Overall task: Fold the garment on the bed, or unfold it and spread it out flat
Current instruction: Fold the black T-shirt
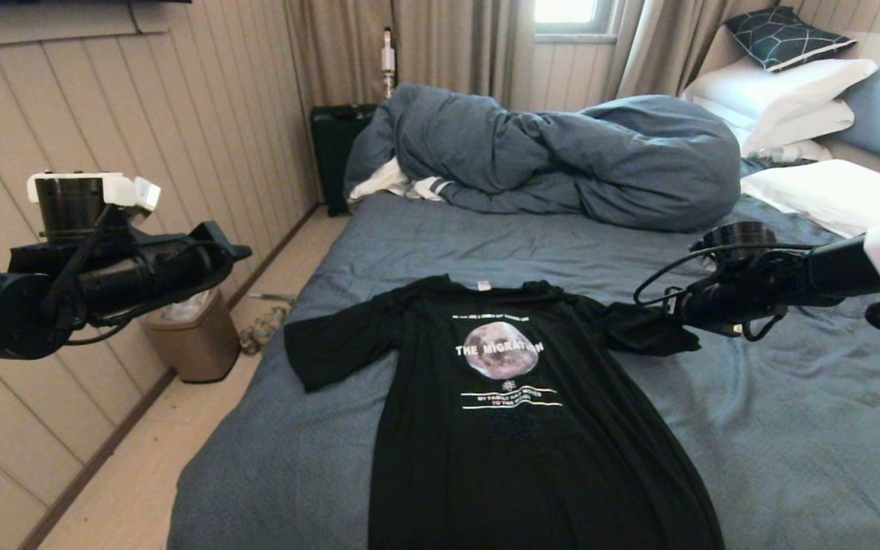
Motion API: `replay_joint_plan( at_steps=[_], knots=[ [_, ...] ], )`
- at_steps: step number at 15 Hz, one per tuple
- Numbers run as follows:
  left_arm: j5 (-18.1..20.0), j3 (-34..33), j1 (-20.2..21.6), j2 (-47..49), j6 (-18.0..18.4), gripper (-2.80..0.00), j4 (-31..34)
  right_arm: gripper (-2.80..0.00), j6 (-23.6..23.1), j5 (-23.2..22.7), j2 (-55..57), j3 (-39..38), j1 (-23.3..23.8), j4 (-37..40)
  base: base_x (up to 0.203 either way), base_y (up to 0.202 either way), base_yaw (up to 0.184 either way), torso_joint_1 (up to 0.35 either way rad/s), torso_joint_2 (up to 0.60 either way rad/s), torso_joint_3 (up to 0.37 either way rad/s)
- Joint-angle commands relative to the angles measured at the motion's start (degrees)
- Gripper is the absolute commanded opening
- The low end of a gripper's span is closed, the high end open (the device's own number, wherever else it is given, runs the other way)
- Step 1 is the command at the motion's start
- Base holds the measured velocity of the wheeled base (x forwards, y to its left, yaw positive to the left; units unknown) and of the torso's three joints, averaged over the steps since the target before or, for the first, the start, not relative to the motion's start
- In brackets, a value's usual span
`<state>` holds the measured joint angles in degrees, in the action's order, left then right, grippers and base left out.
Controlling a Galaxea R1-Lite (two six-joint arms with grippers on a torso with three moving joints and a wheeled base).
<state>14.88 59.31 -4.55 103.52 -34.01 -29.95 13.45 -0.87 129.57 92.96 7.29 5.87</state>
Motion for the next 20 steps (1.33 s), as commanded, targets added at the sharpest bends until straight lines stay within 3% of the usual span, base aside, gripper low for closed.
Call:
replay_joint_plan(
  at_steps=[1,4,10,15,20],
  knots=[
    [0.0,0.0,0.0,-0.1,-0.3,-2.8,-0.2,-2.8,0.1,0.0,-2.9,-1.3,-0.2,-1.2,0.0,0.0,0.0,0.0,0.0,0.0],
    [-0.2,0.0,0.0,0.2,-0.2,-2.8,-0.2,-2.8,-0.8,0.1,-5.8,-5.7,-0.5,-14.2,0.0,0.0,0.0,0.0,0.0,0.0],
    [-0.2,0.1,0.0,0.7,-0.1,-2.8,-0.3,-2.8,-3.1,1.2,-9.7,-7.3,-1.4,-16.6,0.0,0.0,0.0,0.0,0.0,0.0],
    [-0.3,0.1,-0.1,1.2,0.0,-2.8,-0.3,-2.8,-5.7,5.6,-7.5,-6.9,-7.6,-17.5,0.0,0.0,0.0,0.0,0.0,0.0],
    [-0.3,0.2,-0.1,2.5,0.1,-2.8,-0.5,-2.8,-9.0,12.8,-0.9,-4.9,-17.4,-25.5,0.0,0.0,0.0,0.0,0.0,0.0]
  ],
)
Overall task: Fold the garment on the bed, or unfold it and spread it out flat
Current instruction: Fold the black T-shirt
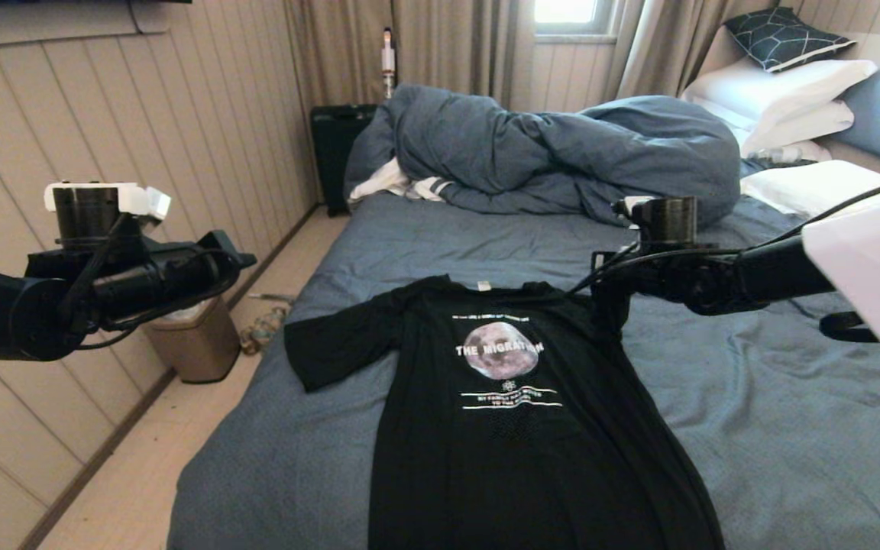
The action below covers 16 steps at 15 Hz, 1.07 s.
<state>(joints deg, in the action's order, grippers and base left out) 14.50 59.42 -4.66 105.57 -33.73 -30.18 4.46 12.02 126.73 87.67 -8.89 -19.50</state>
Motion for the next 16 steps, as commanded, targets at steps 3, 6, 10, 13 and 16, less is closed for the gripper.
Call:
replay_joint_plan(
  at_steps=[3,6,10,13,16],
  knots=[
    [0.0,0.3,0.0,1.3,-0.1,-2.8,-0.3,-2.8,-1.2,3.8,5.6,2.7,-6.7,-0.5,0.0,0.0,0.0,0.0,0.0,0.0],
    [0.0,0.5,0.0,1.7,0.0,-2.8,-0.2,-2.8,-2.4,5.0,6.9,2.1,-9.7,-0.5,0.0,0.0,0.0,0.0,0.0,0.0],
    [0.0,0.7,0.0,2.4,0.0,-2.8,-0.2,-2.8,-2.8,5.3,6.9,0.5,-11.1,-0.5,0.0,0.0,0.0,0.0,0.0,0.0],
    [0.0,0.6,0.0,2.3,0.0,-2.8,-0.2,-2.8,-3.6,5.2,7.1,-0.6,-11.2,-0.7,0.0,0.0,0.0,0.0,0.0,0.0],
    [0.0,0.6,0.0,2.2,0.0,-2.8,-0.2,-2.8,-4.0,5.2,6.8,-1.4,-11.4,-1.3,0.0,0.0,0.0,0.0,0.0,0.0]
  ],
)
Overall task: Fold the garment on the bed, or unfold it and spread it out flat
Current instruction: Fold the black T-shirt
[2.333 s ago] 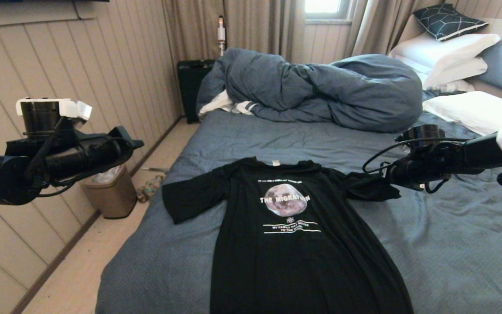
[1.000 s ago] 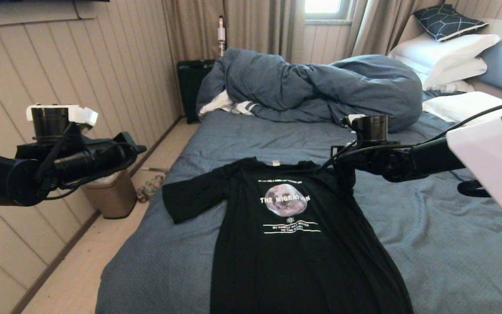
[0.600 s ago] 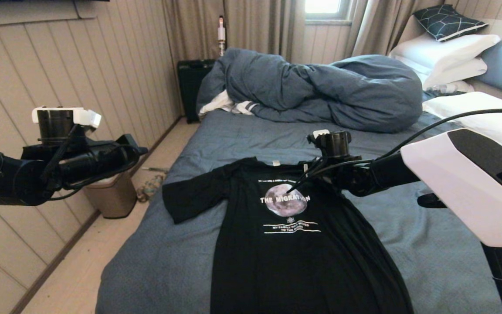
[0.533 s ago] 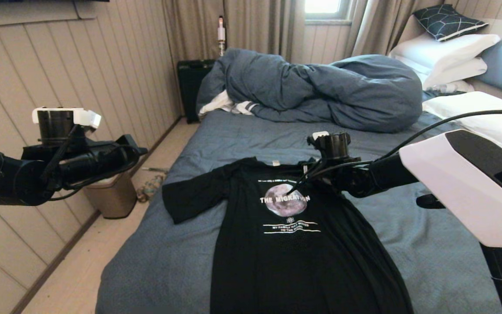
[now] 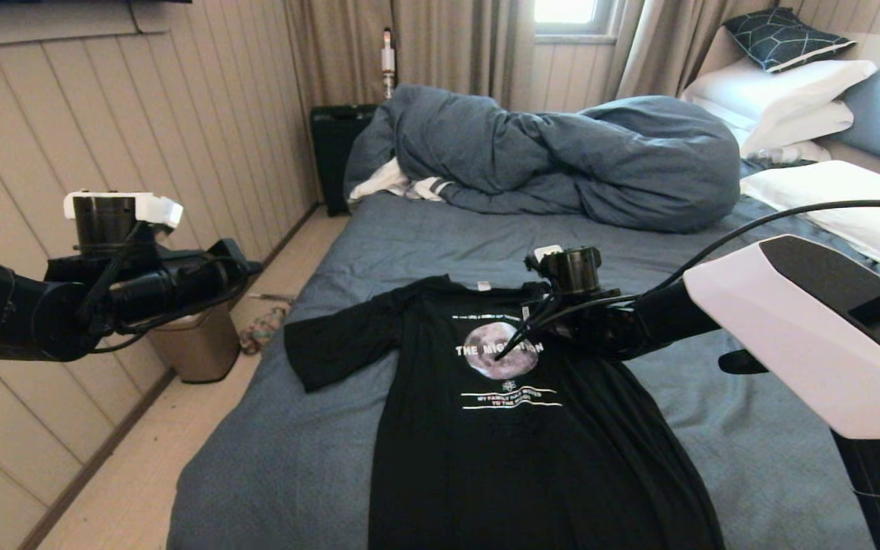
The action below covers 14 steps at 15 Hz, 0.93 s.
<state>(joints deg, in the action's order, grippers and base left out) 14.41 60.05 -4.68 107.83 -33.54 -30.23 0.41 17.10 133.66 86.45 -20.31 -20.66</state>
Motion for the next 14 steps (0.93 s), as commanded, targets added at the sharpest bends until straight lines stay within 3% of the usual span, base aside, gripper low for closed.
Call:
replay_joint_plan(
  at_steps=[1,9,10,14],
  knots=[
    [0.1,0.0,0.0,-0.1,-0.2,-2.8,-0.2,-2.8,0.0,0.1,-0.5,-0.3,0.1,-0.1,0.0,0.0,0.0,0.0,0.0,0.0],
    [0.1,-0.5,0.0,-0.5,-0.2,-2.8,-0.7,-2.8,0.1,-0.7,-3.2,-2.8,-0.4,-0.3,0.0,0.0,0.0,0.0,0.0,0.0],
    [0.1,-0.5,-0.1,-0.4,-0.2,-2.8,-0.7,0.0,0.0,-0.7,-3.1,-3.2,-0.4,-0.3,0.0,0.0,0.0,0.0,0.0,0.0],
    [0.1,-0.7,-0.2,-0.4,-0.2,-2.8,-0.7,0.0,-0.1,-1.4,-3.6,-3.0,-0.3,0.0,0.0,0.0,0.0,0.0,0.0,0.0]
  ],
)
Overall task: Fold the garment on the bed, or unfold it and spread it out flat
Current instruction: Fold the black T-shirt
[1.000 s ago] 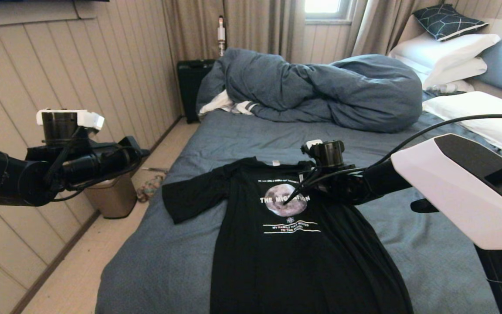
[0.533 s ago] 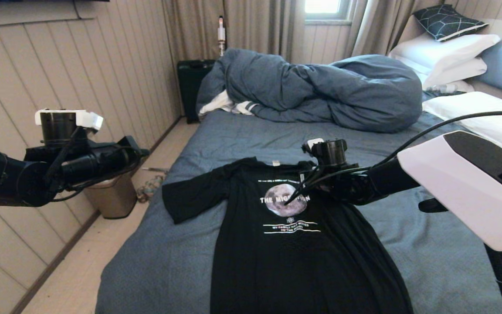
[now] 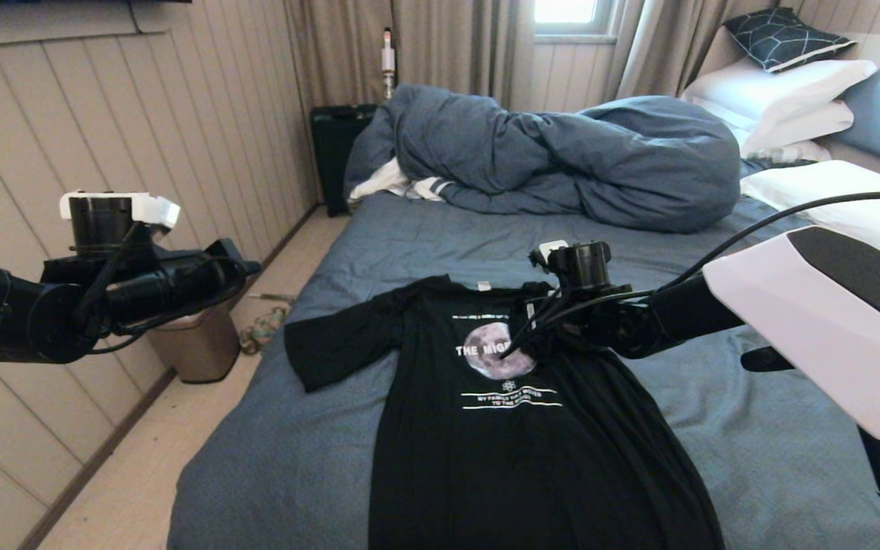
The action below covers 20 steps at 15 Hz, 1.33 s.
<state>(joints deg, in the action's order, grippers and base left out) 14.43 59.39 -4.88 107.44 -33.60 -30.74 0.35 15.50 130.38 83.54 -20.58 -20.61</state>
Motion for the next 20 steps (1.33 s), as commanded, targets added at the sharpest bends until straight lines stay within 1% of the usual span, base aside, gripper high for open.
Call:
replay_joint_plan(
  at_steps=[1,2,3,4,5,7,9,11,12,13,14,15,16,17,20],
  knots=[
    [0.1,-0.1,0.0,0.0,-0.2,-2.8,-0.2,0.0,0.1,-0.5,-0.5,-0.1,0.0,-0.1,0.0,0.0,0.0,0.0,0.0,0.0],
    [0.1,-0.1,0.0,0.0,-0.2,-2.8,-0.2,0.0,0.5,-1.3,-1.3,0.1,-0.1,0.0,0.0,0.0,0.0,0.0,0.0,0.0],
    [0.1,-0.2,0.0,0.0,-0.3,-2.8,-0.2,0.0,2.0,-1.8,-2.8,0.5,-0.1,0.3,0.0,0.0,0.0,0.0,0.0,0.0],
    [0.1,-0.2,-0.2,0.0,-0.3,-2.8,-0.2,0.0,4.7,-1.8,-3.5,2.2,0.2,1.4,0.0,0.0,0.0,0.0,0.0,0.0],
    [0.2,-0.3,-0.4,0.1,-0.2,-2.8,-0.1,-2.8,6.9,-1.8,-4.0,3.6,0.8,6.0,0.0,0.0,0.0,0.0,0.0,0.0],
    [0.1,-0.6,-1.1,0.2,-0.2,-2.8,-0.1,-2.8,12.1,-2.6,-5.2,8.3,2.8,16.6,0.0,0.0,0.0,0.0,0.0,0.0],
    [0.0,-1.5,-2.5,-0.4,-0.3,-2.8,-0.1,-2.8,16.6,-4.4,-4.3,15.4,3.7,29.1,0.0,0.0,0.0,0.0,0.0,0.0],
    [0.0,-2.6,-3.5,-1.2,-0.4,-2.8,-0.2,-2.8,21.5,-4.9,-0.2,22.9,3.9,37.4,0.0,0.0,0.0,0.0,0.0,0.0],
    [0.0,-2.9,-4.0,-1.2,-0.4,-2.8,-0.2,-2.8,23.3,-4.9,2.6,25.7,4.0,39.3,0.0,0.0,0.0,0.0,0.0,0.0],
    [0.0,-3.1,-4.3,-1.2,-0.4,-2.8,-0.2,-2.8,24.1,-4.8,4.6,27.9,4.1,40.2,0.0,0.0,0.0,0.0,0.0,0.0],
    [0.0,-3.3,-4.5,-1.2,-0.4,-2.8,-0.2,-2.8,23.5,-4.5,5.6,28.7,4.2,40.1,0.0,0.0,0.0,0.0,0.0,0.0],
    [0.0,-3.3,-4.5,-1.1,-0.4,-2.8,-0.2,-2.8,21.8,-3.7,6.2,28.8,4.3,39.3,0.0,0.0,0.0,0.0,0.0,0.0],
    [0.0,-3.4,-4.5,-1.1,-0.4,-2.8,-0.2,-2.8,19.9,-1.3,7.1,28.8,4.4,36.7,0.0,0.0,0.0,0.0,0.0,0.0],
    [0.0,-3.5,-4.6,-1.2,-0.4,-2.8,-0.2,-2.8,19.0,0.5,8.0,28.8,5.3,34.8,0.0,0.0,0.0,0.0,0.0,0.0],
    [0.0,-3.8,-5.0,-1.1,-0.4,-2.8,-0.3,-2.8,17.9,0.9,9.5,28.8,5.9,33.8,0.0,0.0,0.0,0.0,0.0,0.0]
  ],
)
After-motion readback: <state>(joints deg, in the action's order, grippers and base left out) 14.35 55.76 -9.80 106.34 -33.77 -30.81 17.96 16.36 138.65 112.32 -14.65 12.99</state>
